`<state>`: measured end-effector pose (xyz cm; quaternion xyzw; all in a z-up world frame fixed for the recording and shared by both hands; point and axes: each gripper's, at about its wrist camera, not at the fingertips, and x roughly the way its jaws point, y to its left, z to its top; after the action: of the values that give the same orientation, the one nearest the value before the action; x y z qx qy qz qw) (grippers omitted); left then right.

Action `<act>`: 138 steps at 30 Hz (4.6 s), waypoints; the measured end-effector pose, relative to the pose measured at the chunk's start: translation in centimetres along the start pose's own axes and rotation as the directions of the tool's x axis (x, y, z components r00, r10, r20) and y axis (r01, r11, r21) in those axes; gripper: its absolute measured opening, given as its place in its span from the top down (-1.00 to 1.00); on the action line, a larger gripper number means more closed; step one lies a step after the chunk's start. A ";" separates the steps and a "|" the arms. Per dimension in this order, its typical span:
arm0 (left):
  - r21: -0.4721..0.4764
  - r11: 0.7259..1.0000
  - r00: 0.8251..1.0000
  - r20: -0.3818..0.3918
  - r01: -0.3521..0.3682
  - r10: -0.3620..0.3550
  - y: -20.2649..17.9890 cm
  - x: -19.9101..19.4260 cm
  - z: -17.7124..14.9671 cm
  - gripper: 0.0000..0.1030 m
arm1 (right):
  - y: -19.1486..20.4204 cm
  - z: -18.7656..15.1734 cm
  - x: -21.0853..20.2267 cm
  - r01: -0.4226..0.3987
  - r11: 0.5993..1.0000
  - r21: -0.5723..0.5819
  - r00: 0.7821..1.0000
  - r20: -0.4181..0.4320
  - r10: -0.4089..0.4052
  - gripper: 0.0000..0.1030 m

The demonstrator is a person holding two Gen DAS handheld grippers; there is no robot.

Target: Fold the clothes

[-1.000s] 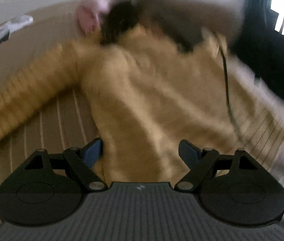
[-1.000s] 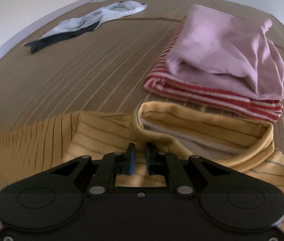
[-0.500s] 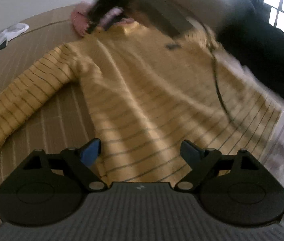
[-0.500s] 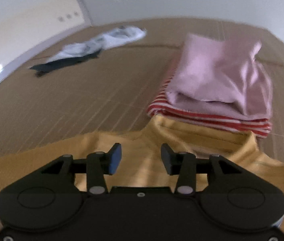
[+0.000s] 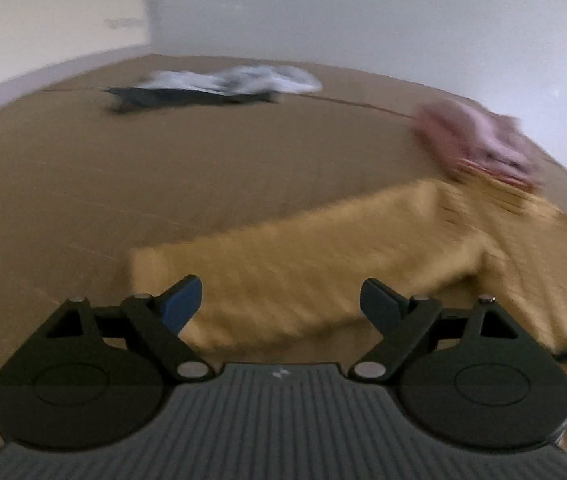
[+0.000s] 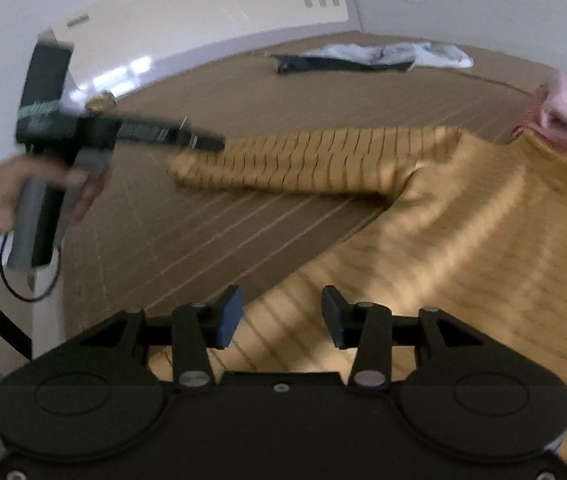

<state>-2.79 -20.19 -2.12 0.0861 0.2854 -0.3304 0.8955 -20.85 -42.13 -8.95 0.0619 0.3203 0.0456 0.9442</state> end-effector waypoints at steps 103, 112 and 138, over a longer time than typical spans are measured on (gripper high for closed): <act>0.215 0.860 0.859 -0.347 0.462 -0.375 -10.2 -7.3 -7.9 -0.88 | -2.3 5.7 -0.2 0.194 0.981 -0.006 0.981 0.024 -0.193 -0.15; 0.306 0.729 0.774 -0.419 0.612 -0.474 -10.7 -8.6 -10.2 -0.90 | -3.5 8.3 8.3 0.238 0.971 -0.011 0.967 -0.090 -0.238 0.67; 0.047 0.935 0.935 -0.061 0.352 -0.349 -5.0 -7.3 -5.1 -0.90 | -2.5 -6.6 -10.3 0.219 0.966 0.138 0.963 0.129 -0.237 -0.70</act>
<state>-12.83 -18.29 -1.96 0.0679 0.3097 -0.4905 0.8117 -32.88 -45.34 -8.31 0.0853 0.2584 -0.0880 0.9582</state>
